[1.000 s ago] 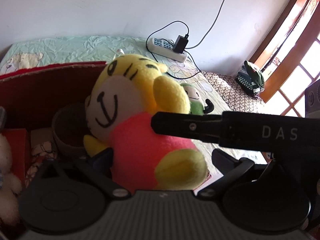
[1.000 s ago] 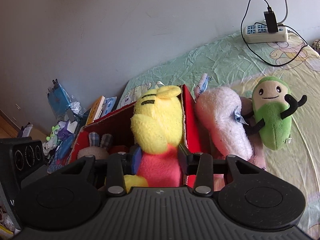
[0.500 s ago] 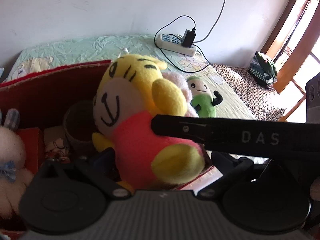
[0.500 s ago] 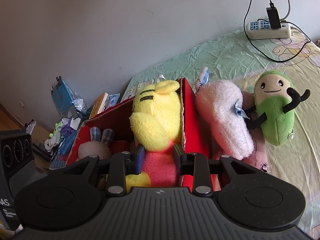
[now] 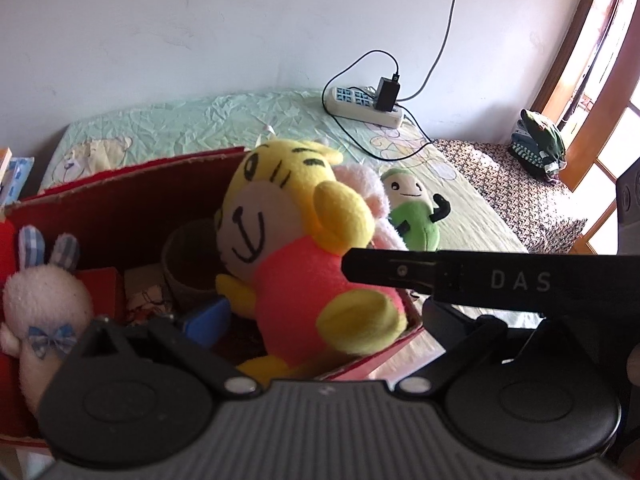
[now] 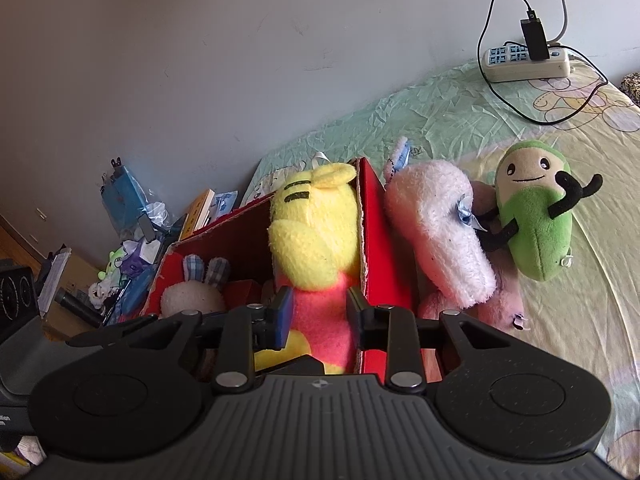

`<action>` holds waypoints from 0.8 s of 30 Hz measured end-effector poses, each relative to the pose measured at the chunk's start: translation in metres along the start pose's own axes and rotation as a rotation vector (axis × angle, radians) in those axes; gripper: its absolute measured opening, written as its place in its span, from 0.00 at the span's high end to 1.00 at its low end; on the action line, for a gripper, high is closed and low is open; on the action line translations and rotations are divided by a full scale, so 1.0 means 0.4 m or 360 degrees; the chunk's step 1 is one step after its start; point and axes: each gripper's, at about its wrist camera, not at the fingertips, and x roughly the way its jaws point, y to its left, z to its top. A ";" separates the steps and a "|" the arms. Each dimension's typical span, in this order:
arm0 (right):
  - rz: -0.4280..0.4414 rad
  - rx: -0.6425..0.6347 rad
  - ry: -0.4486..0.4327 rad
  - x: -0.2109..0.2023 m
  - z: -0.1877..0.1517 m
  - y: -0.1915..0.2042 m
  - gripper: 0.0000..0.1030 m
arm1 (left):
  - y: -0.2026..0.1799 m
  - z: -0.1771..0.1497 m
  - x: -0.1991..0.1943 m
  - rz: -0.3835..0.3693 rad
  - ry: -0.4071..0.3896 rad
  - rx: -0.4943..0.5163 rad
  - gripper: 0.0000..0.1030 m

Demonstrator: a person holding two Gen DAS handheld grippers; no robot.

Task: Organize objects
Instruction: 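Lower the tiger into the box and open the right gripper, then move the right gripper back toward the remaining plush toys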

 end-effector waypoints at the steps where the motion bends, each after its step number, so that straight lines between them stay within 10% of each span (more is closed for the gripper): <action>1: 0.0004 0.0008 -0.0001 -0.005 -0.002 0.000 0.70 | -0.007 0.000 0.001 0.0015 0.0005 0.0012 0.01; 24: 0.0082 -0.0110 -0.0044 -0.062 -0.011 -0.002 0.59 | -0.089 0.007 0.030 0.0355 0.0104 0.0081 0.01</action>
